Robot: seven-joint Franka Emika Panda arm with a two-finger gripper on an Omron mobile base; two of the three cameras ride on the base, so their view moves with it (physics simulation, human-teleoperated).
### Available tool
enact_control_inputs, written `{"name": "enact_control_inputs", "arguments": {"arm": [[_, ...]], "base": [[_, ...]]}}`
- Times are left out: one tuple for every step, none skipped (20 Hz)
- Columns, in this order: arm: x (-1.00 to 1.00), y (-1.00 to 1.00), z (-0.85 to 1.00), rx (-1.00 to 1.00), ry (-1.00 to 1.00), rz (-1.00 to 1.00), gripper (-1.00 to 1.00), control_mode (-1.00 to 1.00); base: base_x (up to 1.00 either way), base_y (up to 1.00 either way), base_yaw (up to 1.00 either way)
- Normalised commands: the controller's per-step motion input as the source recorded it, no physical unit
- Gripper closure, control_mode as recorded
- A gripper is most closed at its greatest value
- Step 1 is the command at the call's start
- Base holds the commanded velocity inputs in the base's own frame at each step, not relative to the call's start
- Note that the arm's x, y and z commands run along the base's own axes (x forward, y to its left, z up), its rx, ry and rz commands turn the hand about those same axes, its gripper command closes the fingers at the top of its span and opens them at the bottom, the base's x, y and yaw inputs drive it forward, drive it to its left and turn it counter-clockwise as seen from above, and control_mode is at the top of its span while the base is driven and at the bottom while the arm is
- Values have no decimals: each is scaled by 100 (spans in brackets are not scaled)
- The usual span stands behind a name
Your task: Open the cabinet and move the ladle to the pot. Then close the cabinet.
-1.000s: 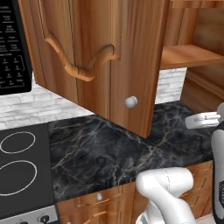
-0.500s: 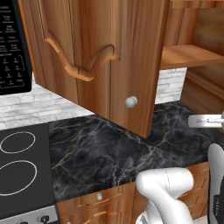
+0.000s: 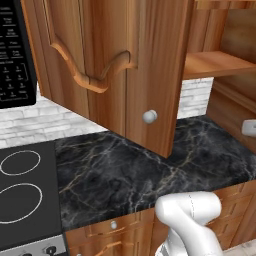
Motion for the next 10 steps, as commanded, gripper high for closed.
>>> {"name": "enact_control_inputs", "arguments": {"arm": [[-46,-11,5,1,-5,-5,-100,-100],[-34,-4,8,0,-4,-6,-100,-100],[-28,-6,8,0,-3,-7,-100,-100],[-28,-8,6,0,-3,-6,-100,-100],[-21,-8,2,0,-2,-6,-100,-100],[-14,-12,1,0,0,-7,-100,-100],[-18,-19,1,0,0,-7,-100,-100],[-18,-21,1,0,0,-7,-100,-100],[-12,-23,0,1,0,-6,-100,-100],[-13,-24,0,1,0,-7,-100,-100]], "base": [[0,0,0],[0,0,0],[0,0,0],[0,0,0],[0,0,0],[0,0,0],[0,0,0],[0,0,0],[0,0,0],[0,0,0]]}}
